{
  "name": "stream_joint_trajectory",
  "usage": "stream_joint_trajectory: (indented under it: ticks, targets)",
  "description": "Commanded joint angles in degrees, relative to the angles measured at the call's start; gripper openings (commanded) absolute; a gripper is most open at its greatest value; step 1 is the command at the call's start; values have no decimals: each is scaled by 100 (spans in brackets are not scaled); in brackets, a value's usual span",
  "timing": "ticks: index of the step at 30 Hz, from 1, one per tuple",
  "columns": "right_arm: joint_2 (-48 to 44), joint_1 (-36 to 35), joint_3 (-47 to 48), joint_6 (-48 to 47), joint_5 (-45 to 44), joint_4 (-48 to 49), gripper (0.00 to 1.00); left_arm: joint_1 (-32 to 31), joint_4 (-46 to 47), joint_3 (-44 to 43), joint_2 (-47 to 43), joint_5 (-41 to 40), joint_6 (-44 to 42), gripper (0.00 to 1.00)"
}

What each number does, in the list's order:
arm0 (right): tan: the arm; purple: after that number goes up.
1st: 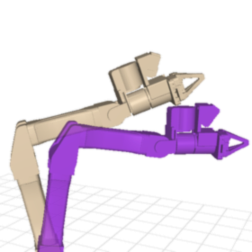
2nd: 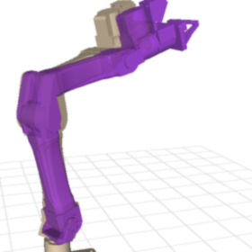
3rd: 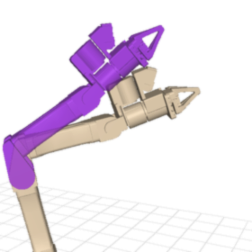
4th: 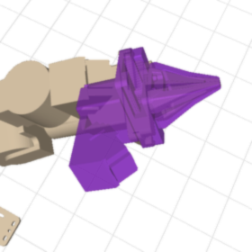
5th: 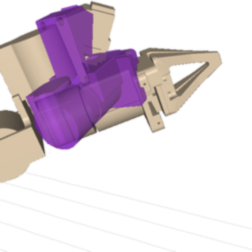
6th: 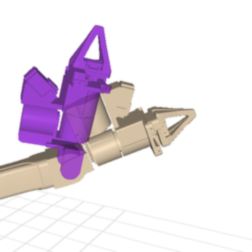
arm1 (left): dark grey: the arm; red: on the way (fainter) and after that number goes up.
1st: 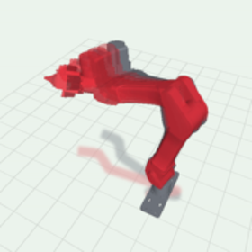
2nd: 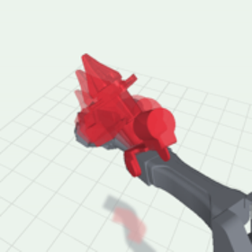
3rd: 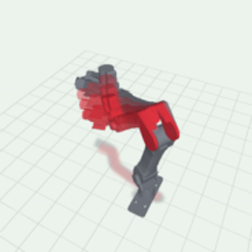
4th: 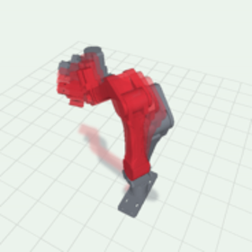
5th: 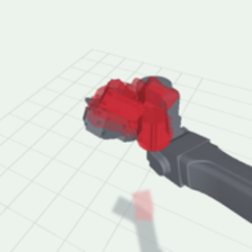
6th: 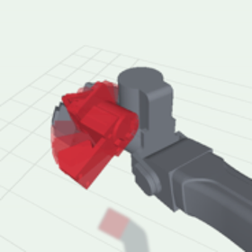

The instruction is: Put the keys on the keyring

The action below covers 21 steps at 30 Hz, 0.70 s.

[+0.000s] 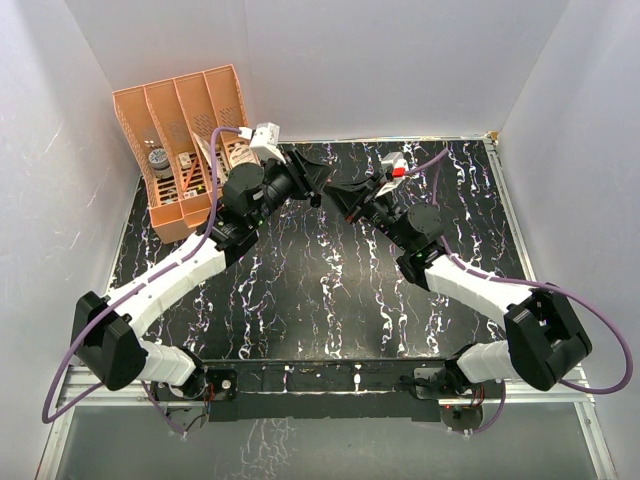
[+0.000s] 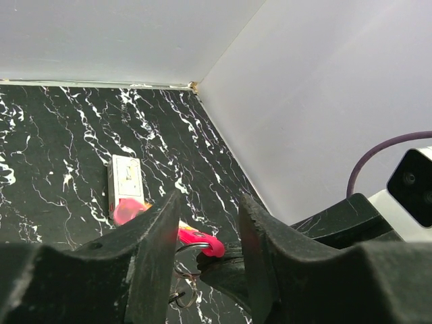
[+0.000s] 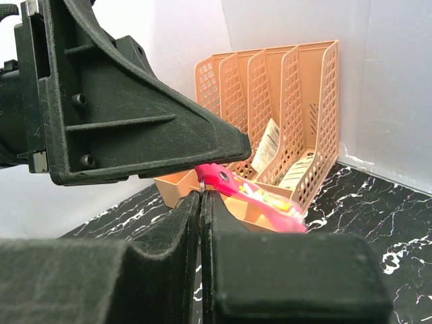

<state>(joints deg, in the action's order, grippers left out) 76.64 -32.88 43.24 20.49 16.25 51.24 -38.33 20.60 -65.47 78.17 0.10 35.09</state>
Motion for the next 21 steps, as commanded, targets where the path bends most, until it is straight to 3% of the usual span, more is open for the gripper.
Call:
stream_joint_trajectory:
  ticks: [1, 12, 18, 21]
  targets:
    - [-209, -7, -73, -118, -49, 364, 0, 45, 187, 122, -344, -143, -36, 41]
    - [-352, 2, -187, -106, -250, 403, 0, 126, 225, 456, -800, -667, -240, 52]
    - [-453, 43, -435, 24, -447, 863, 0, 238, 413, 658, -919, -591, -279, 39]
    - [-456, 119, -504, 190, -399, 1111, 0, 346, 766, 856, -984, -382, -280, 27]
